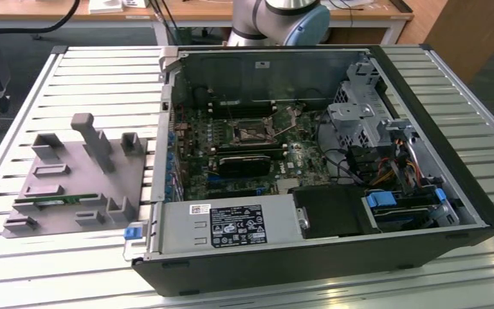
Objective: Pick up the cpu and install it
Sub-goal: 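Pick up the cpu and move it towards the insertion slot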
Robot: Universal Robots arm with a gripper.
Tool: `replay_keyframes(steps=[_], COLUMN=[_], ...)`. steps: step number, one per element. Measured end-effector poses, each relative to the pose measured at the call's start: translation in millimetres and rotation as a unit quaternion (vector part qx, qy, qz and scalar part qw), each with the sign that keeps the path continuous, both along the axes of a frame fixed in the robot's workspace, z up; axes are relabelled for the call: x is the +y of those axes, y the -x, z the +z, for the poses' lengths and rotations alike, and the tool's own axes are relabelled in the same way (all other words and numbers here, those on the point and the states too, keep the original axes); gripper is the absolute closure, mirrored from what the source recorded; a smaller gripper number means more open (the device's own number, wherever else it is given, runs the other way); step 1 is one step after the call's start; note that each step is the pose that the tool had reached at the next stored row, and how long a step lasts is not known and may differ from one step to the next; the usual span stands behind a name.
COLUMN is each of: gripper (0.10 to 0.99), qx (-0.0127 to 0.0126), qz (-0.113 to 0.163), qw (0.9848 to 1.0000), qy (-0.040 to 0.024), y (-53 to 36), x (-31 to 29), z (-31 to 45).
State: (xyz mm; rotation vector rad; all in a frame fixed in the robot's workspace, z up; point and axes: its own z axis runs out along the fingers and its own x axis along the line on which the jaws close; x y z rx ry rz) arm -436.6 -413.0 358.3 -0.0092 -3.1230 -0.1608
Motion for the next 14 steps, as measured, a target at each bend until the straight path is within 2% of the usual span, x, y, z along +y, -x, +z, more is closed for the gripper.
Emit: replay_keyframes(steps=[10,14], gripper=[0.553,0.553], qx=[0.0,0.0], qz=[0.0,0.0], qw=[1.0,1.0], qy=[0.0,0.0], y=[0.0,0.0], x=[0.7,1.5], z=[17.3,29.4])
